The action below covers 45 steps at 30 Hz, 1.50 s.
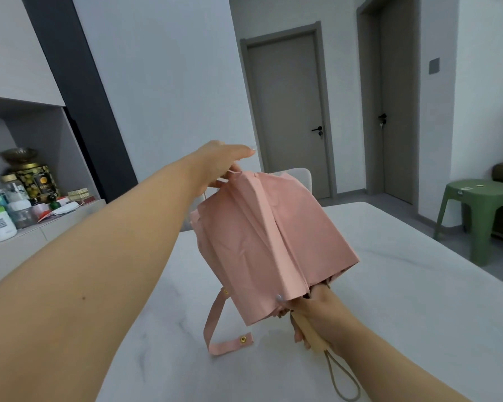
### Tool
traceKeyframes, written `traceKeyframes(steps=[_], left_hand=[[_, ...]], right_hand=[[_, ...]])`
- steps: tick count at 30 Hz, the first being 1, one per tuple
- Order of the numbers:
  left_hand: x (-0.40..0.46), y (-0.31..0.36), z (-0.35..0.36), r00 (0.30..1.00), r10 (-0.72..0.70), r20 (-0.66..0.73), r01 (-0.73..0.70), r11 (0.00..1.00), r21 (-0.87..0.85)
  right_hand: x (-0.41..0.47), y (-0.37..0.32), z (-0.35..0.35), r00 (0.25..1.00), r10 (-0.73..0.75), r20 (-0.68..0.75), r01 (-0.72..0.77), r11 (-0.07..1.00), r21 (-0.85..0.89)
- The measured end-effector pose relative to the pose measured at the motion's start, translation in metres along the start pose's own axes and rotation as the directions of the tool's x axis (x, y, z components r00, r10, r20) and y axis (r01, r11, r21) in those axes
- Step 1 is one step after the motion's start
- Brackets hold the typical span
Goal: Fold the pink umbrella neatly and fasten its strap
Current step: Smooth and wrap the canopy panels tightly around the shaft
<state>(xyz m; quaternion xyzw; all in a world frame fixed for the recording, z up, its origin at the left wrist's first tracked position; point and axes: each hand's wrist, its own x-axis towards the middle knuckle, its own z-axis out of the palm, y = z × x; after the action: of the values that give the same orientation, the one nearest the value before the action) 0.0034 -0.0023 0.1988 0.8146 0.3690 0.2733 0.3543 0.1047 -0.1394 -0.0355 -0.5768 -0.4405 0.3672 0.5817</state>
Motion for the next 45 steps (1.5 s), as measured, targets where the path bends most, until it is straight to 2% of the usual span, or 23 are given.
traceKeyframes(steps=[2,3,7,9,11,14,16,18,21,26,31,33,36,38,41,45], left_hand=[[-0.003,-0.002,0.003,0.999,-0.049,0.013,0.048,0.993,0.106],[-0.005,-0.003,0.004,0.997,-0.058,0.041,0.054,0.994,0.094],[-0.004,-0.006,0.003,0.99,-0.007,0.144,0.038,0.976,-0.215],[-0.005,-0.007,0.0,0.986,0.012,0.169,0.035,0.961,-0.274],[-0.005,-0.007,-0.004,0.982,0.025,0.187,0.016,0.976,-0.218],[-0.006,-0.005,-0.005,0.987,0.06,0.146,-0.07,0.996,0.061],[-0.007,-0.004,-0.001,0.991,0.083,0.103,-0.091,0.993,0.075],[-0.008,-0.003,0.003,0.992,0.094,0.085,-0.086,0.992,-0.087],[-0.008,-0.007,0.006,0.991,0.099,0.087,-0.061,0.93,-0.362],[-0.008,-0.014,0.008,0.975,0.216,0.053,-0.157,0.839,-0.52],[-0.006,-0.009,0.008,0.952,0.306,-0.008,-0.219,0.661,-0.717],[-0.006,-0.005,0.003,0.954,0.298,0.024,-0.211,0.729,-0.651],[-0.005,-0.003,0.0,0.973,0.222,0.064,-0.181,0.903,-0.39],[-0.005,-0.002,0.001,0.984,0.172,0.035,-0.162,0.968,-0.191],[-0.006,-0.006,0.001,0.997,0.079,0.02,-0.08,0.997,0.013],[-0.008,-0.008,-0.001,0.999,0.008,0.041,-0.011,0.997,0.077]], right_hand=[[0.0,0.0,0.0,1.0,-0.008,-0.001,0.008,1.0,-0.005],[0.0,0.001,0.0,1.0,-0.011,-0.001,0.011,1.0,-0.004],[0.003,0.002,0.0,1.0,0.007,-0.016,-0.008,0.999,-0.044],[0.002,0.001,-0.002,1.0,0.017,-0.023,-0.018,0.998,-0.052],[0.002,0.0,-0.001,1.0,0.01,-0.027,-0.01,1.0,-0.017],[0.002,0.003,-0.001,1.0,-0.015,-0.015,0.015,1.0,-0.027],[0.002,0.002,0.0,1.0,-0.01,-0.001,0.01,1.0,-0.029],[0.001,0.002,0.002,1.0,0.0,0.016,0.001,1.0,-0.026],[0.0,0.001,0.003,1.0,0.018,0.012,-0.018,1.0,0.006],[0.001,-0.001,-0.001,0.999,-0.018,-0.026,0.019,0.999,0.049],[0.001,-0.001,-0.004,1.0,0.01,-0.02,-0.009,1.0,0.029],[-0.002,-0.004,-0.003,1.0,-0.004,-0.017,0.005,0.998,0.062],[-0.004,-0.003,-0.001,1.0,0.008,-0.017,-0.007,0.999,0.05],[-0.003,-0.003,-0.001,1.0,0.001,-0.024,0.0,0.999,0.041],[-0.003,-0.004,-0.001,1.0,-0.019,-0.02,0.019,1.0,0.023],[-0.003,-0.004,0.0,1.0,0.019,-0.023,-0.019,1.0,0.019]])
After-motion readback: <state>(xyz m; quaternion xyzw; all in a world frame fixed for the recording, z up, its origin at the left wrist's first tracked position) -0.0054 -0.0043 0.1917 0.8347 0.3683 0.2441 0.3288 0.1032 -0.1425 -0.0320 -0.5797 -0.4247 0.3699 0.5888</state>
